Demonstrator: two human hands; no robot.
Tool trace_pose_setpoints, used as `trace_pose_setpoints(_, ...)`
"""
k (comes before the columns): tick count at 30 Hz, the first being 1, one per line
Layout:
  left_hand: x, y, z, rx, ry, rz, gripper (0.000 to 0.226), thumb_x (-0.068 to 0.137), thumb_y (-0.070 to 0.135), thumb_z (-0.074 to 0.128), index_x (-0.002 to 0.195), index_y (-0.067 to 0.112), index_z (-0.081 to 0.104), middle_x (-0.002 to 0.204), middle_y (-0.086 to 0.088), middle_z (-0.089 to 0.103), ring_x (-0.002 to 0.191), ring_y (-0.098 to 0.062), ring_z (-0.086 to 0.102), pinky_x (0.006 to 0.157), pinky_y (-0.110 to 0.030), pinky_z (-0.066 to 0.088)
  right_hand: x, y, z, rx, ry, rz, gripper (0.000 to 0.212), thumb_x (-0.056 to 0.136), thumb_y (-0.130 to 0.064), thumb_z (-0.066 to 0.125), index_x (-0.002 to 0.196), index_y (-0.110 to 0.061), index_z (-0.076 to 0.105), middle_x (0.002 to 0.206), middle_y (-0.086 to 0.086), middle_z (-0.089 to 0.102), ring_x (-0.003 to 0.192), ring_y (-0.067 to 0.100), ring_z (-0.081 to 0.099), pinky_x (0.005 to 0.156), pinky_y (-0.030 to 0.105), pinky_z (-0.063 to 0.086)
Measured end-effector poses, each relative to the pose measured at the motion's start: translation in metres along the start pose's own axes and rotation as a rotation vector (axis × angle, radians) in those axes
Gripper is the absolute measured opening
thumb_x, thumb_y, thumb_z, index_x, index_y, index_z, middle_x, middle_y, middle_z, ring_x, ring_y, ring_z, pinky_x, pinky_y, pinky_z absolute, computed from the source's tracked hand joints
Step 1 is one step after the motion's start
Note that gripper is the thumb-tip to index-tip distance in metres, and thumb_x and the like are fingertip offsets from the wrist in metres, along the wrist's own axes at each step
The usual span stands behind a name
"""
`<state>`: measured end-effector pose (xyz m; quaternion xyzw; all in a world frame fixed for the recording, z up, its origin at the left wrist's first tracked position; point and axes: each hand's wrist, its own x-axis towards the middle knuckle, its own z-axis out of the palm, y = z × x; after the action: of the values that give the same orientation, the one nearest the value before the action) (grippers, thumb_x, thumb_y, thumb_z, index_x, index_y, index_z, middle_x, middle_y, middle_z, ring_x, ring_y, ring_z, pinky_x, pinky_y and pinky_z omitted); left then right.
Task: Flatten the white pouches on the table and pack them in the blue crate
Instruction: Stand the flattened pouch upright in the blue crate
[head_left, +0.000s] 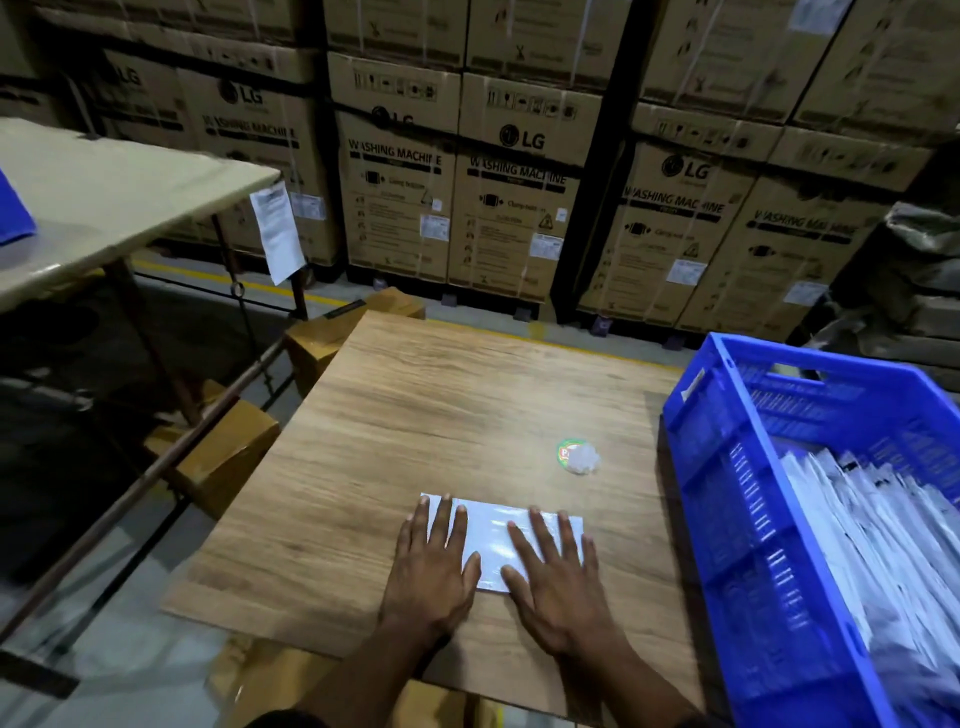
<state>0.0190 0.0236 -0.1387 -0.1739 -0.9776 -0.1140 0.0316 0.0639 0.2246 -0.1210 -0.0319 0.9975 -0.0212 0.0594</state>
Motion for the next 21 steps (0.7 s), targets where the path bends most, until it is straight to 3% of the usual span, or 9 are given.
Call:
trace_pose_setpoints(3,-0.001,0.001,-0.002,0.000,0.010,0.002,0.066,0.092,0.049,0.040,0.147,0.016,0.054,0.156,-0.012,0.046,0.142,-0.042,0.042,0.112,-0.056,0.024,-0.009,0.020,-0.001,-0.002,0.021,0.028,0.070,0.095,-0.075,0.009,0.157,-0.043,0.003,0.166,-0.012,-0.012,0.153,0.023,-0.010,0.115,0.050,-0.005)
trace_pose_setpoints(6,-0.002,0.001,-0.004,0.008,-0.013,0.006,0.064,0.091,0.050,0.040,0.147,0.021,0.054,0.157,-0.010,0.044,0.142,-0.042,0.041,0.112,-0.056,0.023,-0.012,0.021,-0.011,0.015,0.012,0.039,0.078,0.089,-0.079,-0.003,0.156,-0.041,-0.009,0.161,-0.013,-0.028,0.151,0.020,-0.022,0.116,0.051,-0.012)
trace_pose_setpoints(9,-0.001,-0.003,-0.001,0.020,-0.022,0.014,0.063,0.092,0.051,0.039,0.147,0.022,0.054,0.157,-0.010,0.043,0.143,-0.042,0.040,0.111,-0.059,0.023,-0.016,0.014,-0.018,0.031,-0.045,0.022,0.081,0.092,-0.079,0.010,0.155,-0.036,-0.016,0.158,-0.007,-0.036,0.147,0.022,-0.030,0.114,0.059,-0.012)
trace_pose_setpoints(11,0.000,-0.004,0.000,0.016,-0.022,0.022,0.063,0.091,0.050,0.040,0.145,0.023,0.056,0.157,-0.008,0.044,0.143,-0.041,0.041,0.111,-0.060,0.023,-0.022,0.011,-0.021,-0.028,0.011,-0.041,0.082,0.094,-0.073,0.027,0.159,-0.027,0.010,0.167,0.004,-0.013,0.153,0.027,-0.010,0.113,0.063,0.000)
trace_pose_setpoints(13,0.003,-0.005,-0.003,0.004,-0.034,0.032,0.062,0.091,0.050,0.040,0.144,0.024,0.058,0.157,-0.007,0.044,0.142,-0.040,0.041,0.109,-0.060,0.025,-0.026,0.008,-0.020,-0.095,0.079,-0.117,0.066,0.094,-0.063,0.041,0.145,-0.021,0.046,0.164,0.009,0.024,0.152,0.029,0.017,0.109,0.064,0.018)
trace_pose_setpoints(14,0.005,-0.005,-0.004,0.006,-0.044,0.038,0.062,0.091,0.050,0.039,0.143,0.023,0.058,0.157,-0.007,0.044,0.142,-0.039,0.041,0.108,-0.061,0.026,-0.027,0.005,-0.021,-0.129,0.113,-0.154,0.054,0.094,-0.058,0.045,0.134,-0.022,0.055,0.159,0.007,0.034,0.151,0.029,0.023,0.108,0.064,0.023)
trace_pose_setpoints(18,0.004,-0.008,-0.005,0.012,-0.048,0.042,0.067,0.094,0.057,0.036,0.148,0.021,0.053,0.162,-0.010,0.034,0.147,-0.037,0.033,0.109,-0.065,0.023,-0.023,-0.001,-0.024,-0.172,0.199,-0.224,0.022,0.095,-0.041,0.053,0.106,-0.025,0.063,0.144,0.002,0.052,0.148,0.030,0.028,0.107,0.070,0.029)
trace_pose_setpoints(21,-0.006,-0.005,-0.009,0.014,0.007,0.065,0.085,0.089,0.067,0.042,0.154,0.012,0.039,0.163,-0.016,0.030,0.150,-0.037,0.030,0.113,-0.071,0.011,-0.018,-0.004,-0.024,-0.163,0.209,-0.217,0.019,0.087,-0.032,0.061,0.103,-0.023,0.064,0.139,0.002,0.055,0.145,0.032,0.034,0.107,0.070,0.028)
